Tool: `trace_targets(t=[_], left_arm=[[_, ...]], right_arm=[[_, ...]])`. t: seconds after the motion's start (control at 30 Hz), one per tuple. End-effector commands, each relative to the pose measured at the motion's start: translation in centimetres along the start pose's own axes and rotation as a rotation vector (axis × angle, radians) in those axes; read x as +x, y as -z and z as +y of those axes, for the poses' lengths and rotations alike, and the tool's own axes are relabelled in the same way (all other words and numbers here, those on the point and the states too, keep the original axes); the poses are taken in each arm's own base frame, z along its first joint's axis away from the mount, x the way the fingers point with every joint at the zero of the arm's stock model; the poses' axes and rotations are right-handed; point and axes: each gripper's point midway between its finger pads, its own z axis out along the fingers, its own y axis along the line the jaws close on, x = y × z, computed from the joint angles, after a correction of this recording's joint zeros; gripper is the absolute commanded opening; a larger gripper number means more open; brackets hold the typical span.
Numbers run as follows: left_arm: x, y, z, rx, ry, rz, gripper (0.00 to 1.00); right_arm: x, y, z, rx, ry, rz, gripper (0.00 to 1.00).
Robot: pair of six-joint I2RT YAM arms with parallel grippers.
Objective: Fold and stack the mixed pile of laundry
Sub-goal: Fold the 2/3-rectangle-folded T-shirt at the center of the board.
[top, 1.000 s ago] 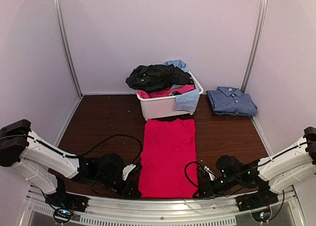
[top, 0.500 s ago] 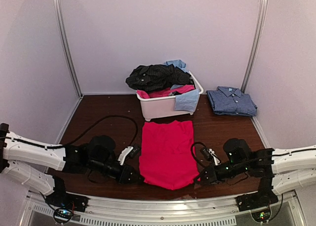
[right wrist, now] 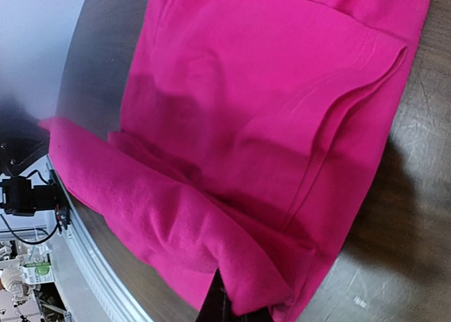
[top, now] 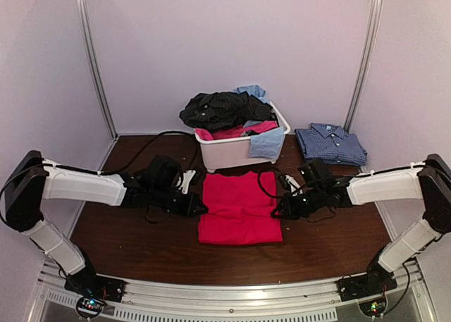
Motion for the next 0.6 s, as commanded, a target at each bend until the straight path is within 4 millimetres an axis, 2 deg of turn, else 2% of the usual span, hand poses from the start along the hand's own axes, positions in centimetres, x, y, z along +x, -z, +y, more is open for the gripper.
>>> trace_targets(t=[0.0,0.07,0.17,0.23,0.3,0.37,0.47,0.57], left_arm=[[-1.1,-2.6,2.7,-0.073,-0.037,-0.015,0.0],[-0.5,-3.9,3.5,-0.08,-0.043,0.004,0.0],[1.8,-5.3,4.8,-0.088,-0.037,0.06,0.0],[3.3,-5.3,4.6,-0.054,-0.028,0.082,0.0],[5.0,-5.0,3.9,-0.04,-0.035,0.104,0.0],[6.9,-4.3,2.5,-0.023,-0.054,0.13,0.0],[9.4,-3.2,0.3,0.008,-0.072,0.161,0.0],[10.5,-1.8,-1.5,0.05,-0.069,0.16,0.0]], right_arm=[[-1.3,-2.8,-2.2,0.032,0.095,0.015,0.0],[-0.7,-4.2,-3.2,0.04,0.093,0.046,0.0],[0.5,-5.3,-3.9,0.02,0.07,0.083,0.0],[1.6,-5.2,-4.1,0.007,0.058,0.097,0.0],[3.6,-4.6,-4.3,-0.001,0.028,0.126,0.0],[5.2,-3.9,-3.5,-0.026,0.007,0.131,0.0],[7.9,-2.7,-1.3,-0.066,0.002,0.146,0.0],[10.2,-1.8,0.7,-0.092,0.003,0.165,0.0]])
